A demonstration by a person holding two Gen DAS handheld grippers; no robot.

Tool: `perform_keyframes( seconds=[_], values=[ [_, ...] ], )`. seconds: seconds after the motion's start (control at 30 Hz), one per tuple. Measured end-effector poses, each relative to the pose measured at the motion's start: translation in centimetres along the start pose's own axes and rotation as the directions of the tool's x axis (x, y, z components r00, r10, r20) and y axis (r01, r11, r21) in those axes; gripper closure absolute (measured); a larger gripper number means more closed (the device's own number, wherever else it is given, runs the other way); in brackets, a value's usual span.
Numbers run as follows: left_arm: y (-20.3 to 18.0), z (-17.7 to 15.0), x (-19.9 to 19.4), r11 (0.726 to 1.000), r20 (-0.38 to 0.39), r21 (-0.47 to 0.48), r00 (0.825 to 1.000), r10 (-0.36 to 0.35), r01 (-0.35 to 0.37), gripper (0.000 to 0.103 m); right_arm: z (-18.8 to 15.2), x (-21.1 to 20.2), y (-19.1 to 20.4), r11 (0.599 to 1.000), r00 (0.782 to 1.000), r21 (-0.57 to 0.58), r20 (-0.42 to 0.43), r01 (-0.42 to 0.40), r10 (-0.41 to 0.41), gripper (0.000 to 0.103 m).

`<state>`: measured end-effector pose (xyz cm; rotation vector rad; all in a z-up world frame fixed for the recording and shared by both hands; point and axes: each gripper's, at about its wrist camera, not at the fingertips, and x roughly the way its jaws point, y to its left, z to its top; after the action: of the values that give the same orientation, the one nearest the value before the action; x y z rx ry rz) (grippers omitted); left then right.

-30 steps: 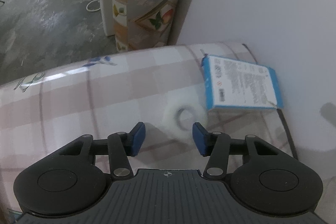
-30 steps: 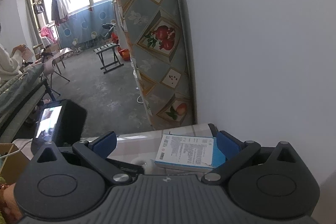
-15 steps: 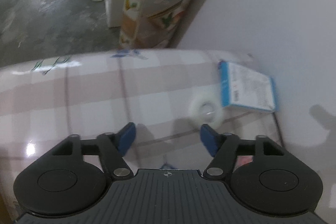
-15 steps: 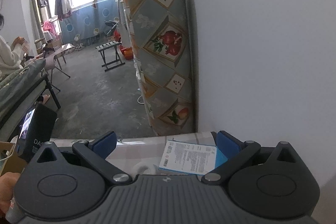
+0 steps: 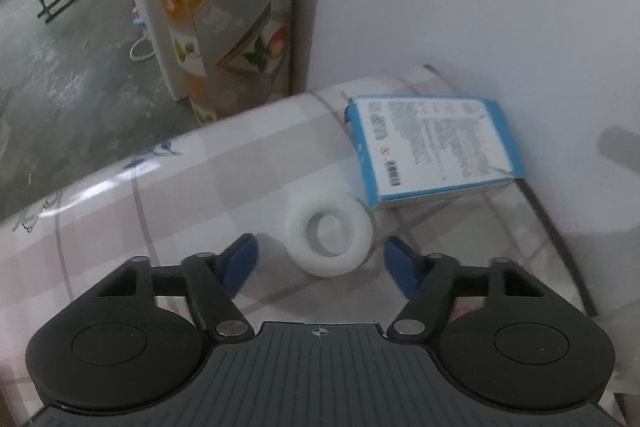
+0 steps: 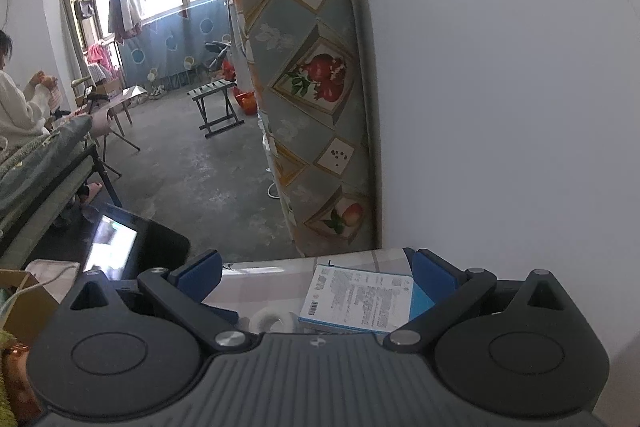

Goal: Organize soft objects

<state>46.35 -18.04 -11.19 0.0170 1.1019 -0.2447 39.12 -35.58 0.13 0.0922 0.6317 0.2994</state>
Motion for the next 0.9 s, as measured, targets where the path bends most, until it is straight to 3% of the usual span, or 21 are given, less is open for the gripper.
perform_keyframes(
  seconds=[0.13, 0.47, 0.73, 0.9],
  values=[
    [0.3, 0.2, 0.4, 1.0, 0.004, -0.007, 1.0, 0.03, -0.03, 0.054, -0.1, 0.0, -0.4, 1.0, 1.0, 0.006, -0.002, 0.002, -0.002, 0.039],
    [1.5, -0.9, -0.5, 0.996, -0.032, -0.042, 0.997, 0.074, -0.076, 0.055, 0.4, 1.7, 0.9, 0.999, 0.998, -0.03, -0.051, 0.027, -0.029, 0.039],
    [6.5, -2.3, -1.8, 0.972, -0.068, -0.181, 0.988, 0.137, -0.148, 0.055, 0.1, 8.8, 2.7, 0.989, 0.981, -0.135, -0.18, 0.052, -0.076, 0.039],
    [8.0, -2.8, -2.3, 0.964, -0.043, -0.221, 0.989, 0.143, -0.149, 0.055, -0.7, 12.9, 2.9, 0.981, 0.965, -0.187, -0.242, 0.06, -0.105, 0.044]
  ],
)
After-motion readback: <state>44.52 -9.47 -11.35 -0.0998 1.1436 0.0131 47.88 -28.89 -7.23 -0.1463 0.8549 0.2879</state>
